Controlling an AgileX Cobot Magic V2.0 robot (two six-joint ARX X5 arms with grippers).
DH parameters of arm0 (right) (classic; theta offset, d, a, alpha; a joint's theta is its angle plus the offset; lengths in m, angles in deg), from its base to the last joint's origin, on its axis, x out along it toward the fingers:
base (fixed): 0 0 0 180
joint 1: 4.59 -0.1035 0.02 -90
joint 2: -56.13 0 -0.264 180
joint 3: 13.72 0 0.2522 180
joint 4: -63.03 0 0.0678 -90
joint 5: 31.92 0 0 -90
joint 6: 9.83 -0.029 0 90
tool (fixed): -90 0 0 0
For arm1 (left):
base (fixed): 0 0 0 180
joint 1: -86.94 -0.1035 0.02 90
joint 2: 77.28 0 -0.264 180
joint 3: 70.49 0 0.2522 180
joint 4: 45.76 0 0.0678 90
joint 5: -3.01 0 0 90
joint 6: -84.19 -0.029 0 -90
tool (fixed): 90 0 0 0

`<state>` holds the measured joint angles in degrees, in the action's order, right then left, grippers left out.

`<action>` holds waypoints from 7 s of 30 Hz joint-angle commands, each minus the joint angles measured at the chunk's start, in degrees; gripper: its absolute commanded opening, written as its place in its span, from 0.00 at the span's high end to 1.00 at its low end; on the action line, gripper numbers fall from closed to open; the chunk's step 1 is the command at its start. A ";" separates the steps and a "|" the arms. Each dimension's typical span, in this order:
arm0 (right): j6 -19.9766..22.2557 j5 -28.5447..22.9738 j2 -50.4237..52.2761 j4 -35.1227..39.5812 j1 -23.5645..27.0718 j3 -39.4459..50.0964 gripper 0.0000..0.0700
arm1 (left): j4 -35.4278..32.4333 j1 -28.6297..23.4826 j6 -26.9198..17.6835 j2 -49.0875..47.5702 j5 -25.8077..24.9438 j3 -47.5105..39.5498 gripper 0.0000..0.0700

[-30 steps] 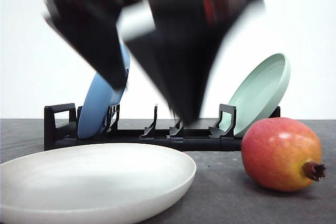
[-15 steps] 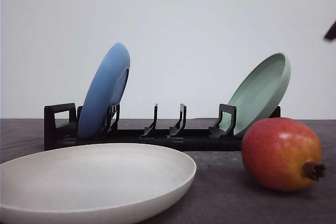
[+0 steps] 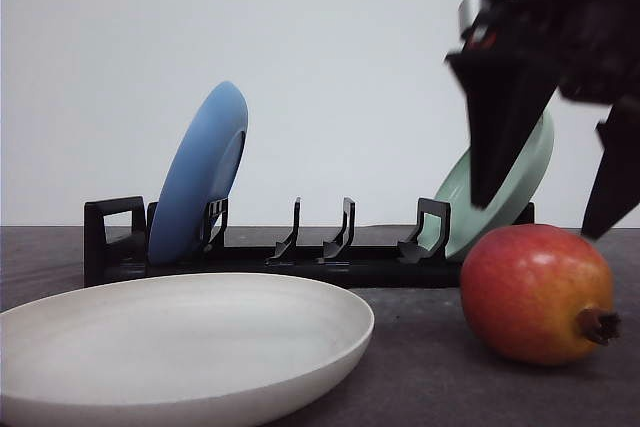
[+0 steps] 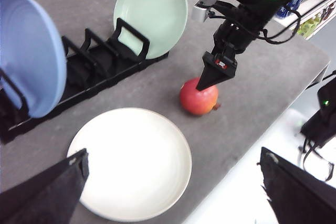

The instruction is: Place pomegranate in white plate

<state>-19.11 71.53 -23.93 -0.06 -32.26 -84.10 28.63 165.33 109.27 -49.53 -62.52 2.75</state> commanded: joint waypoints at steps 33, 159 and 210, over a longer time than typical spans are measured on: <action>-4.35 0.08 -12.85 -6.27 -9.44 -20.04 0.37 | 1.08 0.76 0.06 -0.51 0.02 0.68 0.09; -6.57 -24.23 65.62 -3.01 -24.27 4.79 0.99 | -37.41 -61.35 -22.81 -15.63 -21.04 -30.93 1.00; -6.57 -24.21 65.62 -3.00 -24.27 4.79 0.99 | -52.93 -73.88 -25.53 -27.59 -23.41 -58.84 1.00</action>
<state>-26.16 47.38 42.00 -3.77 -55.96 -78.92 -23.71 91.47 83.59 -77.03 -85.80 -55.52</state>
